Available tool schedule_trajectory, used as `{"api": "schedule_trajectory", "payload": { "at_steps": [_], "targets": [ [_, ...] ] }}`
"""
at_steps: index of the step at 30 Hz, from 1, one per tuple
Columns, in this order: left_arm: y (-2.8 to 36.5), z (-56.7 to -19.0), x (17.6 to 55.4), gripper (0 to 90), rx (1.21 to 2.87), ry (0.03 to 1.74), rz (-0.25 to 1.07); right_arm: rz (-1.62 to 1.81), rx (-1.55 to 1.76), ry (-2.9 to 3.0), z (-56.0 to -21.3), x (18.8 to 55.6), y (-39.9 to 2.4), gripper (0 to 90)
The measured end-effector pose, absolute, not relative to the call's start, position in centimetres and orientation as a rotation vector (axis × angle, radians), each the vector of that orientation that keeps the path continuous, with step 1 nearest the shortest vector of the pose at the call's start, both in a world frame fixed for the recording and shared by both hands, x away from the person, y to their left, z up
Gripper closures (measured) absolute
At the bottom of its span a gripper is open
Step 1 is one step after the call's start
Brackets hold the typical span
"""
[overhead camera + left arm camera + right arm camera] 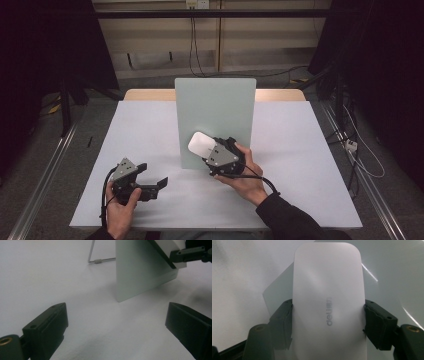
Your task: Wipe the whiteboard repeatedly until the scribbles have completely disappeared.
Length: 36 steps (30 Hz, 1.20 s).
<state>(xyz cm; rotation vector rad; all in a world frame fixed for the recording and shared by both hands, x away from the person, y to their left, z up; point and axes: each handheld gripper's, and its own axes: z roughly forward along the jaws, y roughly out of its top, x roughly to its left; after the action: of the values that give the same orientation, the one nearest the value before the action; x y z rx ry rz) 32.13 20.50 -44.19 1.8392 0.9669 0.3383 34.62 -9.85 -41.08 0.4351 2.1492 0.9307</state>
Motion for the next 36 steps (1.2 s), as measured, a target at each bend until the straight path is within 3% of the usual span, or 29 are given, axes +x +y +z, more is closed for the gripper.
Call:
{"api": "schedule_trajectory", "payload": {
  "at_steps": [11, 26, 36],
  "targets": [
    [20.5, -44.2, 32.1, 4.4, 1.840, 0.966, 0.336, 0.890, 0.392, 2.213, -42.5, 34.1, -9.4, 31.7],
    [20.5, -44.2, 32.1, 4.4, 1.839, 0.966, 0.337, 0.937, 0.510, 2.058, -38.2, 35.3, -12.2, 31.7],
    [20.5, -44.2, 32.1, 4.4, 1.840, 0.965, 0.339, 0.908, 0.453, 2.149, -41.4, 34.3, -10.4, 31.7]
  ]
}}
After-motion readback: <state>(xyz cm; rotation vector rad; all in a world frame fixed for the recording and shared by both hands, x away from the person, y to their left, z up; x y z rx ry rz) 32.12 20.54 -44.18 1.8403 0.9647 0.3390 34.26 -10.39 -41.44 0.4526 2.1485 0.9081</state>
